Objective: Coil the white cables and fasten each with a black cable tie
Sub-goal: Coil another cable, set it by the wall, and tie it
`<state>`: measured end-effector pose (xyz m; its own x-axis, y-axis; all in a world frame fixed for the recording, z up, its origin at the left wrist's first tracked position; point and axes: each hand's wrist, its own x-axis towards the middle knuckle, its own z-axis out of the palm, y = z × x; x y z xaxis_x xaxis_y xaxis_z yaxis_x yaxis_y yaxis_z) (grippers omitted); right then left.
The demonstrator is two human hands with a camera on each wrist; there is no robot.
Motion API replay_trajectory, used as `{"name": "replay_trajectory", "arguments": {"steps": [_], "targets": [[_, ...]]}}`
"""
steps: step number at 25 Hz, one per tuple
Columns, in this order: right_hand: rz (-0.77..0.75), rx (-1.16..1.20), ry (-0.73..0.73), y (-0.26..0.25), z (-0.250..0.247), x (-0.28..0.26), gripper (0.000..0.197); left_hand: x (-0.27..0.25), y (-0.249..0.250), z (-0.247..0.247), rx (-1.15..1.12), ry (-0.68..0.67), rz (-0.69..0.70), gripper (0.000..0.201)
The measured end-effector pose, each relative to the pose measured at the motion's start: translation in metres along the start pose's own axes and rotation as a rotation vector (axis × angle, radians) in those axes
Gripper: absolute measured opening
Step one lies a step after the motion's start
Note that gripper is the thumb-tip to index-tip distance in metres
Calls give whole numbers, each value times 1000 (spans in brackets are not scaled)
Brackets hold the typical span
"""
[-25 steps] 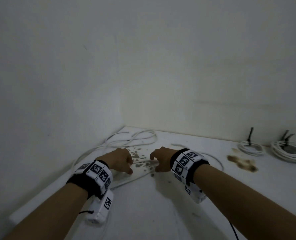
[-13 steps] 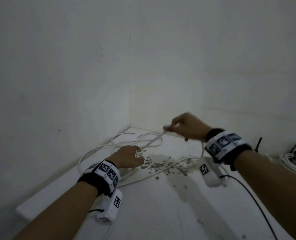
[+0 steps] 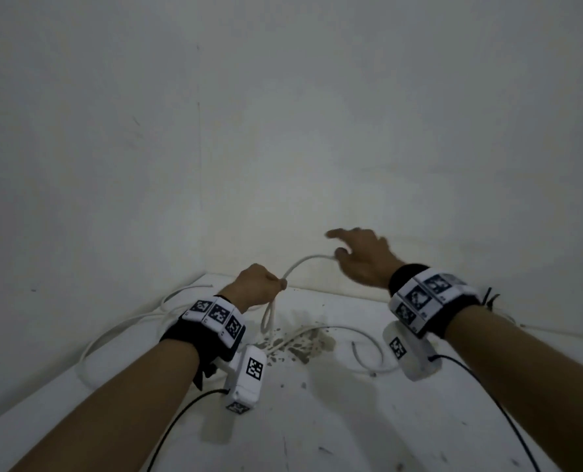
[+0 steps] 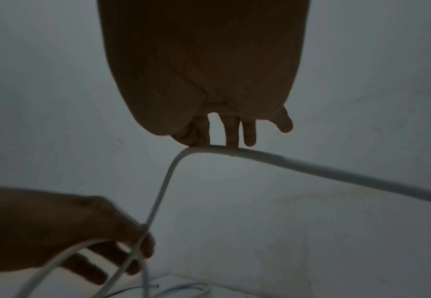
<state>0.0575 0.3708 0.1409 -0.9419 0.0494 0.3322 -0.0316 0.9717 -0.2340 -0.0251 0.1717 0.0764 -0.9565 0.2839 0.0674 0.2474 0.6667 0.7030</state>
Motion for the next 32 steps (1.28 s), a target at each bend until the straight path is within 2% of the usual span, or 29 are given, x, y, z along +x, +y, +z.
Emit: {"name": "replay_trajectory", "arguments": {"steps": [2,4,5,6,8,11,12,15,16,18,21,23,25,27,29,31,32], "targets": [[-46,223,-54,-19,5,-8,36,-1,18,2,-79,106,75,32],[-4,386,-162,-33,10,-12,31,-3,28,4,-130,221,137,23],[22,435,-172,-34,11,-13,29,-4,30,5,-204,250,146,15],[38,487,-135,-32,11,-12,29,-6,31,4,-314,251,136,11],[104,568,49,-23,2,-8,34,-5,29,0,-544,204,76,22],[292,592,408,7,-24,0,38,-8,20,-6,-696,151,-74,23],[327,555,467,19,-33,1,38,-10,16,-8,-749,130,-123,23],[306,255,400,48,-39,1,36,-14,11,-13,-942,32,-205,26],[283,122,376,53,-36,-1,36,-14,12,-12,-889,5,-195,32],[222,-3,402,57,-34,-5,38,-13,14,-3,-481,-60,-93,49],[153,46,453,50,-45,-5,38,-23,14,13,169,-222,106,60],[118,51,482,44,-54,-2,38,-29,11,25,407,-300,163,62],[116,31,524,40,-62,2,37,-38,11,37,408,-364,177,57],[133,38,552,40,-71,9,37,-48,6,45,163,-374,190,61],[163,30,552,45,-77,17,38,-58,4,49,-59,-289,277,81],[197,35,561,53,-79,22,39,-60,5,52,-171,-174,364,78],[208,30,561,56,-78,23,40,-61,8,51,-293,-171,344,69]]}}
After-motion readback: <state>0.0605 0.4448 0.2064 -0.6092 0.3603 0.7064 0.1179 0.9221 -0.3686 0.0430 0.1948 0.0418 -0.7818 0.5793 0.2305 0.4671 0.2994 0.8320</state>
